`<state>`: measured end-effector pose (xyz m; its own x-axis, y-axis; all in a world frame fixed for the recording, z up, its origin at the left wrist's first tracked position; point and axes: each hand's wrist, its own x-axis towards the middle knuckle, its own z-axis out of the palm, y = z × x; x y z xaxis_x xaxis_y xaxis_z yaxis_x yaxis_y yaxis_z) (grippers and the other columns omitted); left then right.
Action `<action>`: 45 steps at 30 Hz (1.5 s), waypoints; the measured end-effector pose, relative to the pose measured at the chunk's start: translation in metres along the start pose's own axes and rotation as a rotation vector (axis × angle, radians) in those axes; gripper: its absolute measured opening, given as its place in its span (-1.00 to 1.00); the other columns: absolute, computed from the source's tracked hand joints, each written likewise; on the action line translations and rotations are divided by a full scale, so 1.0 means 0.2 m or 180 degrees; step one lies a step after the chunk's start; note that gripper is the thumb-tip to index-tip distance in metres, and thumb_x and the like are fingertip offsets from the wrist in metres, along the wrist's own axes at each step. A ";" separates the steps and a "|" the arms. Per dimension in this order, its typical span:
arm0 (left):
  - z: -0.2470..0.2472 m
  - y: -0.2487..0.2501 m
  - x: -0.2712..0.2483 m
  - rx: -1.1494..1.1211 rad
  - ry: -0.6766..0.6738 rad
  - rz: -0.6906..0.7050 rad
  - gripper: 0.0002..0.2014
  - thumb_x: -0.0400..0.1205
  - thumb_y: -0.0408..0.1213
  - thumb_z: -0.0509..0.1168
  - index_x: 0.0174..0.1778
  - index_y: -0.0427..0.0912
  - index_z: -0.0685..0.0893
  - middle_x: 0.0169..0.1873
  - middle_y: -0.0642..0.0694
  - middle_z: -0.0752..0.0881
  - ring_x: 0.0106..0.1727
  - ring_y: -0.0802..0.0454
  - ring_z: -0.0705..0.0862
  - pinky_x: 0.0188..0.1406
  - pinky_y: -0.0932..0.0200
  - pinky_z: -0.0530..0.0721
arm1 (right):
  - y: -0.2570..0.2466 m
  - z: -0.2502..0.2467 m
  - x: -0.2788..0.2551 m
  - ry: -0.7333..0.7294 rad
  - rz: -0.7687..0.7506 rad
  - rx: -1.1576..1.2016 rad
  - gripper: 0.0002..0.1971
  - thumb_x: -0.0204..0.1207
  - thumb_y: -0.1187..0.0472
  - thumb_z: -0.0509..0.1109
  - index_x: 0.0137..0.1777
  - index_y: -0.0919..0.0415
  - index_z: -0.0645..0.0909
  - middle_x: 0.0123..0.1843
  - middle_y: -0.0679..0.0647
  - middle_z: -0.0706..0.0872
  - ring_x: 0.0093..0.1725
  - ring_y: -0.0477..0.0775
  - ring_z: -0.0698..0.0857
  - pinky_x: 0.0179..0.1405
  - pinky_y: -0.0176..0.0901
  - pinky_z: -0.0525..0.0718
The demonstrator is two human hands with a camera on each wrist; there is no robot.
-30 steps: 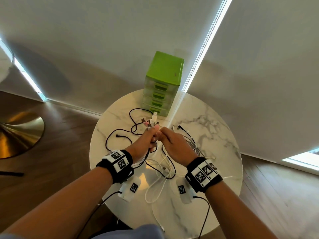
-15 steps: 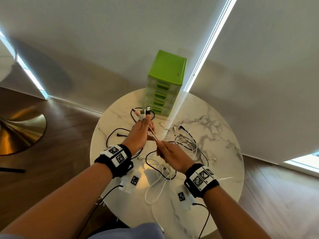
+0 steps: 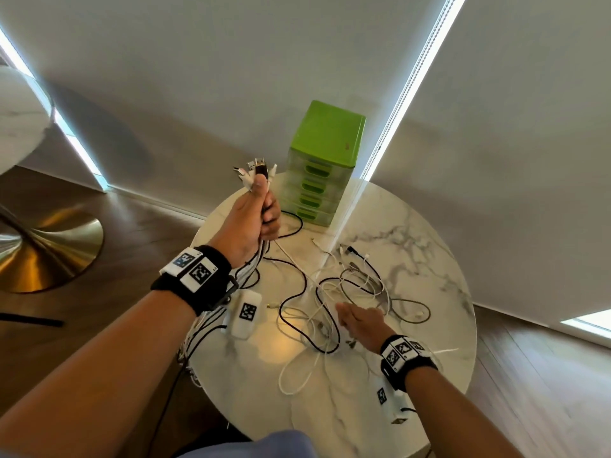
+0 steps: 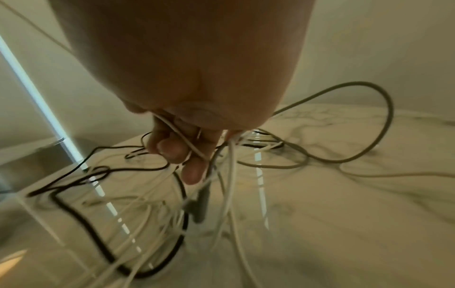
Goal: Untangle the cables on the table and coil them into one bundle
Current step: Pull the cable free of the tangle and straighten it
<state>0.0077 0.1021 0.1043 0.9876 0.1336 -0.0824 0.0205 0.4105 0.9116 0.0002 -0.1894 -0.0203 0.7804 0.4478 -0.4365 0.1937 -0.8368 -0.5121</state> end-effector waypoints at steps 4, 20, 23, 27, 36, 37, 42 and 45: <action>0.02 -0.04 -0.02 0.0830 -0.0122 -0.0013 -0.58 0.86 0.05 -0.02 -0.28 -0.06 0.36 -0.49 0.07 0.37 -0.50 0.10 0.27 -0.48 0.22 0.29 | 0.03 -0.11 0.09 0.0953 0.0294 0.0516 -0.59 0.67 -0.29 0.09 -0.27 -0.08 0.52 -0.38 -0.07 0.59 -0.30 0.15 0.61 0.00 0.23 0.72; 0.29 -0.28 -0.06 0.1074 0.0041 -0.0484 -0.58 0.88 -0.01 0.03 -0.15 -0.19 0.58 -0.43 -0.05 0.53 -0.42 0.10 0.48 -0.40 0.20 0.52 | -0.52 -0.30 -0.01 0.0635 -0.1326 0.1263 -0.72 0.86 0.08 0.05 0.07 0.10 0.58 -0.24 -0.30 0.65 -0.25 -0.30 0.60 -0.15 -0.46 0.49; 0.27 -0.27 -0.06 0.1276 0.0134 -0.0257 -0.58 0.88 -0.03 0.01 -0.02 -0.28 0.59 -0.26 -0.21 0.58 -0.32 0.02 0.58 -0.37 0.13 0.62 | -0.47 -0.27 0.00 0.0461 -0.1302 0.1139 -0.70 0.85 -0.01 0.04 0.03 0.03 0.56 -0.32 -0.17 0.67 -0.34 -0.21 0.61 -0.22 -0.36 0.56; 0.27 -0.24 -0.07 0.1209 0.0178 -0.0134 -0.63 0.88 -0.05 -0.02 0.12 -0.29 0.52 -0.15 -0.15 0.67 -0.18 0.02 0.67 -0.26 0.15 0.58 | -0.37 -0.26 0.04 0.0416 -0.1286 0.0867 -0.66 0.84 -0.08 0.02 0.00 0.01 0.57 -0.25 0.05 0.75 -0.21 -0.05 0.71 -0.03 -0.19 0.62; 0.15 0.01 0.00 0.0468 0.0669 0.0426 -0.74 0.89 -0.10 -0.01 -0.12 -0.01 0.35 -0.39 0.12 0.43 -0.45 0.16 0.36 -0.43 0.29 0.31 | -0.03 -0.13 0.08 -0.0174 -0.0646 0.0680 -0.43 0.77 -0.25 0.00 -0.21 0.19 0.51 -0.41 -0.05 0.57 -0.37 -0.01 0.58 -0.12 0.06 0.66; 0.13 0.02 0.01 0.0548 0.0635 0.0472 -0.75 0.89 -0.11 -0.01 -0.11 -0.01 0.35 -0.40 0.13 0.42 -0.44 0.17 0.34 -0.45 0.30 0.29 | -0.02 -0.13 0.08 -0.0156 -0.0549 0.0708 -0.45 0.77 -0.23 0.01 -0.23 0.18 0.51 -0.41 -0.05 0.56 -0.38 -0.02 0.58 -0.13 0.04 0.64; 0.13 -0.10 -0.04 0.1773 0.0113 0.0463 -0.82 0.84 -0.09 0.06 0.14 -0.10 0.49 -0.43 0.16 0.42 -0.43 0.14 0.32 -0.41 0.06 0.24 | -0.10 -0.22 0.16 0.0557 -0.0302 0.0095 -0.57 0.82 -0.10 0.05 -0.22 0.08 0.51 -0.26 0.04 0.66 -0.19 0.15 0.64 -0.09 -0.03 0.52; 0.20 -0.16 -0.09 0.2517 0.0069 0.0180 -0.75 0.85 -0.13 0.08 0.39 -0.06 0.53 -0.37 0.03 0.57 -0.40 0.10 0.46 -0.34 0.13 0.43 | -0.24 -0.32 0.17 0.0897 -0.0283 0.0477 -0.58 0.82 -0.06 0.08 -0.23 0.08 0.52 -0.29 0.02 0.63 -0.23 0.09 0.61 -0.13 -0.10 0.42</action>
<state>-0.0050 0.0513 0.0927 0.9874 0.1559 -0.0277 0.0828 -0.3589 0.9297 0.0548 -0.1548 0.0365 0.9022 0.3946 -0.1742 0.1950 -0.7333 -0.6513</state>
